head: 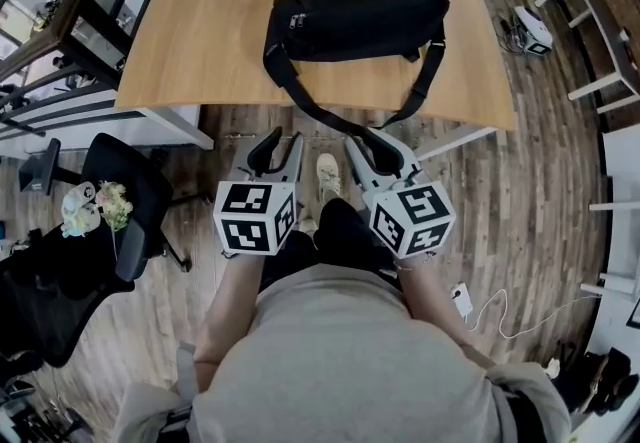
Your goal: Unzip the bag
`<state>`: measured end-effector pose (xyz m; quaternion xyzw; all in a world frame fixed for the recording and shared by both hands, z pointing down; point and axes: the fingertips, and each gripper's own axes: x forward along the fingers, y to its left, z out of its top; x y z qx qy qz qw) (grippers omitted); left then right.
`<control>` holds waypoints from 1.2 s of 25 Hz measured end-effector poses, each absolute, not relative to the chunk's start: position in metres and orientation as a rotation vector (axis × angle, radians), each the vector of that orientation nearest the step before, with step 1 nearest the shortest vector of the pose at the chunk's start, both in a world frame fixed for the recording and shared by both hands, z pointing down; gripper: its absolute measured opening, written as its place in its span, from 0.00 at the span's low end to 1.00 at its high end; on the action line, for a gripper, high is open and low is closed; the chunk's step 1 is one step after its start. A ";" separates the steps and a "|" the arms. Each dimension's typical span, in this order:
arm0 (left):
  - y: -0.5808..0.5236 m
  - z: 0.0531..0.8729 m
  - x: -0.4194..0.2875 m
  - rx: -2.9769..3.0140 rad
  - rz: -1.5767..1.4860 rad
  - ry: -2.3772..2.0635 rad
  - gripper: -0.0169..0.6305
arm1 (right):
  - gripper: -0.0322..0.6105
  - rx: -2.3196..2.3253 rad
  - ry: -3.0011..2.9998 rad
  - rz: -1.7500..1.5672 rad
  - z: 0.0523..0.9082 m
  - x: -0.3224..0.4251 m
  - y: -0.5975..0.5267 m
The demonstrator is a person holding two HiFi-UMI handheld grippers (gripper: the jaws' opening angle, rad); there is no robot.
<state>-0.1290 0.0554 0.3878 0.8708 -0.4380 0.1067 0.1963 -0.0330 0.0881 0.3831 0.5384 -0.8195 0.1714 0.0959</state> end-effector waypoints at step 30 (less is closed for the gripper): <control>-0.154 0.359 -0.099 2.298 0.193 -1.540 0.21 | 0.20 1.173 -2.668 0.332 0.353 -0.024 -0.140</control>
